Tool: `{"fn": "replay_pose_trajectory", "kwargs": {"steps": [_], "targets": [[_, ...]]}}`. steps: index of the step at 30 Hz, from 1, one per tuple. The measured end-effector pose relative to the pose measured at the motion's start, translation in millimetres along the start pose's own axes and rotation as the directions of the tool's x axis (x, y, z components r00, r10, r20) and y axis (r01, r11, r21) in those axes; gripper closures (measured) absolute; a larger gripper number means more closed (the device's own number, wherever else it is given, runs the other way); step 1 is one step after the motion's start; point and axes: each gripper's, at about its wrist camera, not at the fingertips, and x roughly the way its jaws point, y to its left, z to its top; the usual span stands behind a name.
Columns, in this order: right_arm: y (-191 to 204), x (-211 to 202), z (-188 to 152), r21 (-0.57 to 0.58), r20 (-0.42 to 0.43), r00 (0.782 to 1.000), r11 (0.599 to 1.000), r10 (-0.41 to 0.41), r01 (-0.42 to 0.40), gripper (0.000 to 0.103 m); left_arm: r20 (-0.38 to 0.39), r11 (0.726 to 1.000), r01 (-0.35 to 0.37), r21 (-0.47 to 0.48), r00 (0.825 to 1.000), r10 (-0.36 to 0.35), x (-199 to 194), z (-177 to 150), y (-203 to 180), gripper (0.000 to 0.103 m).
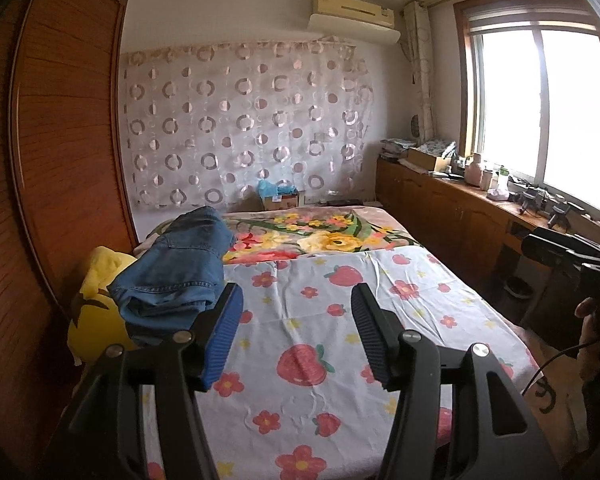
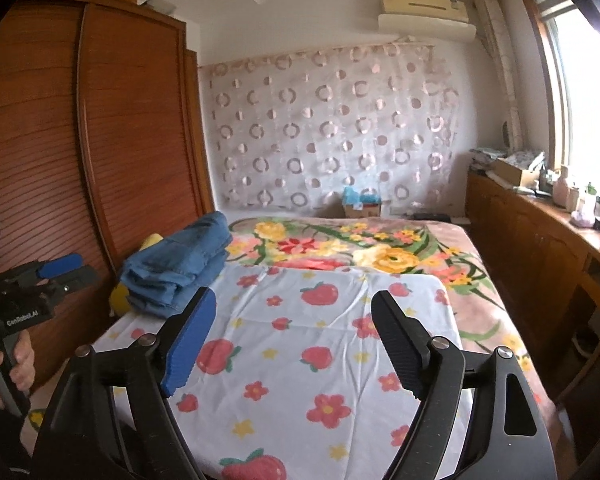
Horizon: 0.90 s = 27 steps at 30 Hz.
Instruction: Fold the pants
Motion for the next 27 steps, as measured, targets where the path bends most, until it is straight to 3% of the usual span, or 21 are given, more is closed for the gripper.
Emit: {"fn": "replay_pose_trajectory", "kwargs": {"steps": [27], "targets": [[-10.2,-14.6,-13.7,0.005,-0.006,1.0,1.0,-0.017,0.017,0.021,-0.017,1.0,-0.027,-0.004,1.0,0.027,0.3,-8.2,-0.1,0.047]]}}
